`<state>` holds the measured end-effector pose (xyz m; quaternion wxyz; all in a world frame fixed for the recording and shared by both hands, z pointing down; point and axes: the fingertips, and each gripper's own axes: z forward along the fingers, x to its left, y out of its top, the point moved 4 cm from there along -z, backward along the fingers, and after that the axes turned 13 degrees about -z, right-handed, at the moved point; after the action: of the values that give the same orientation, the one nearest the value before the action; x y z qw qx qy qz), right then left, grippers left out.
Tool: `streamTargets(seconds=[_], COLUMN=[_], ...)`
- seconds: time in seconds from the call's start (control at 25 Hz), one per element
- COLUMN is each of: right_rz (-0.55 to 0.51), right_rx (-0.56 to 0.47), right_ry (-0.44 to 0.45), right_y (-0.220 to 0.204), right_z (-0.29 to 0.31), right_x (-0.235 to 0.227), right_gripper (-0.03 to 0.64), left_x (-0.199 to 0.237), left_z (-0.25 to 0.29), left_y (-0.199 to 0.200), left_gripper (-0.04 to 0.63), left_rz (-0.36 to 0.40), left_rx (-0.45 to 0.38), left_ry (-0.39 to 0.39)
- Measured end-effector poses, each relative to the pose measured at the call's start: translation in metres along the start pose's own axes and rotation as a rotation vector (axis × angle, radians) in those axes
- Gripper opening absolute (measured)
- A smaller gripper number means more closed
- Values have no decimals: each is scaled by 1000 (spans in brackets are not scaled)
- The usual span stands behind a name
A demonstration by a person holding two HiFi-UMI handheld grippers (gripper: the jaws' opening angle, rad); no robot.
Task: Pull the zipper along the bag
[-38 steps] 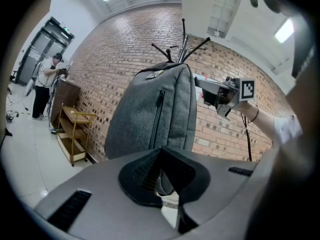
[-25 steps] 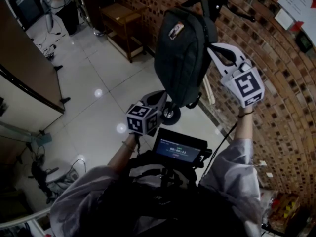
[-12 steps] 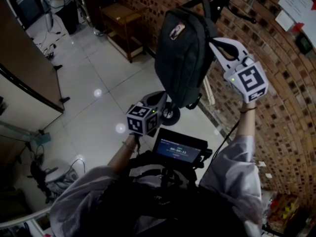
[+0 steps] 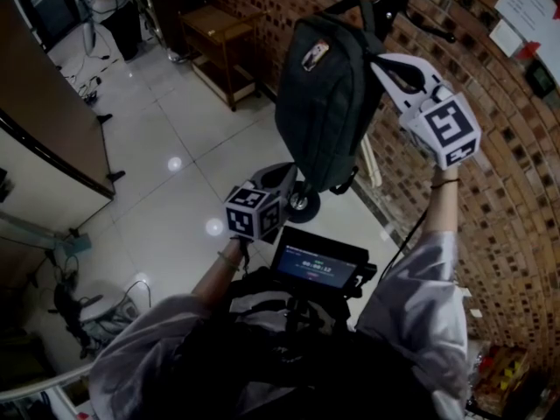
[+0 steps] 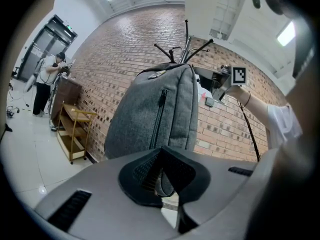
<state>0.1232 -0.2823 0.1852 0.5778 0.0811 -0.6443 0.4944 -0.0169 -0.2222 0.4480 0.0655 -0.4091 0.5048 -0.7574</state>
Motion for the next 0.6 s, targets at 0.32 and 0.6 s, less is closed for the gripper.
streamTargets(seconds=[0.32, 0.6], right_rz=[4, 5], right_rx=[10, -5], right_ry=[-13, -15], right_y=[7, 9], right_z=[7, 9], right_x=[-12, -16], right_gripper=[20, 21], left_x=[-1, 1], left_z=[1, 1], left_y=[-3, -4], left_gripper=[2, 2], left_rz=[-3, -4], left_rx=[3, 2], left_ry=[3, 12])
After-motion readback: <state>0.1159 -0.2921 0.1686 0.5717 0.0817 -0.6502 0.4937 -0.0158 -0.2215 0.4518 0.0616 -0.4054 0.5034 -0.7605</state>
